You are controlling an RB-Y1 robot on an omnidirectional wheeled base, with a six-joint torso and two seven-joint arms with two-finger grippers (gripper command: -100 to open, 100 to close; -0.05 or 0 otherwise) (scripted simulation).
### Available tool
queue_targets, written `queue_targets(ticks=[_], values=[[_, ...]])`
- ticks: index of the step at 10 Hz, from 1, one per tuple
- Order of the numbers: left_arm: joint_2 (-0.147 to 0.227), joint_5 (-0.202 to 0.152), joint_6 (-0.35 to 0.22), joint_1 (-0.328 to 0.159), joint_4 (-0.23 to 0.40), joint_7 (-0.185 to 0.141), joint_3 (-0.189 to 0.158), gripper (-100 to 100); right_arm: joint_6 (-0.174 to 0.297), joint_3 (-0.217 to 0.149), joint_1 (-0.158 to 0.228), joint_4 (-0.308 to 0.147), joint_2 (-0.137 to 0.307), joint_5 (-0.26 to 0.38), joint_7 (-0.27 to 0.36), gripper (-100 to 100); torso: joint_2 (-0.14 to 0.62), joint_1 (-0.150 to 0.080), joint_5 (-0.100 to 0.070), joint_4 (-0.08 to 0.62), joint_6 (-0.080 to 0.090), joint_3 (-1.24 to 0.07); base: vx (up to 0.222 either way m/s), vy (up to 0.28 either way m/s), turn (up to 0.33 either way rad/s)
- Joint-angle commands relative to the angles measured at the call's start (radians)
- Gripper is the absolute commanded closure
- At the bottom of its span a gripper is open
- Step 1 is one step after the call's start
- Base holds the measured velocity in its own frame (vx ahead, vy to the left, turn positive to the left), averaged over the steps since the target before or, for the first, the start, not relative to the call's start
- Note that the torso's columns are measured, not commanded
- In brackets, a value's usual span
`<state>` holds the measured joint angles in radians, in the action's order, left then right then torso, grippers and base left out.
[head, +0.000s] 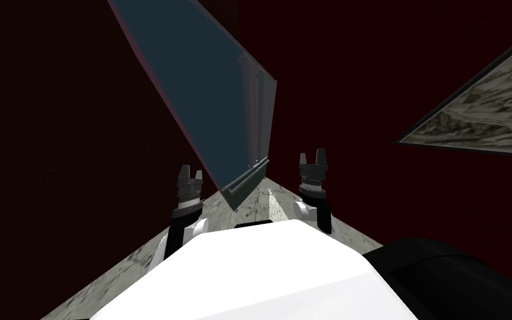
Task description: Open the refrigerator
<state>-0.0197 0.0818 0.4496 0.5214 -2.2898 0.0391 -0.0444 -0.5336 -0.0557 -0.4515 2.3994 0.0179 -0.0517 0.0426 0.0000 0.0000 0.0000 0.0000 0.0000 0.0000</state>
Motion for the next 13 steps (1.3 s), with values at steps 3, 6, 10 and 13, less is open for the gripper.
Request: queue_targets(ticks=[3,6,10,13], values=[[0.0,0.0,0.0,0.0,0.0,0.0,0.0,0,0.0,0.0,0.0,0.0,0.0,0.0,0.0,0,0.175,0.0,0.0,0.176,0.0,-0.351,0.0,0.0,0.0],[0.0,0.0,0.0,0.0,0.0,0.0,0.0,0,0.0,0.0,0.0,0.0,0.0,0.0,0.0,0,0.396,0.0,0.0,0.396,0.0,-0.792,0.0,0.0,0.0],[0.042,0.0,0.001,-0.005,0.019,0.001,0.0,-100,0.0,0.0,0.0,0.0,0.0,0.0,0.0,0,0.691,0.0,0.0,0.691,0.0,-1.382,0.003,-0.001,0.0],[0.097,0.001,0.004,-0.016,0.065,0.003,0.0,-100,0.0,0.0,0.0,0.0,0.0,0.0,0.0,0,0.736,0.0,0.0,0.737,0.0,-1.475,0.017,-0.001,0.0]])
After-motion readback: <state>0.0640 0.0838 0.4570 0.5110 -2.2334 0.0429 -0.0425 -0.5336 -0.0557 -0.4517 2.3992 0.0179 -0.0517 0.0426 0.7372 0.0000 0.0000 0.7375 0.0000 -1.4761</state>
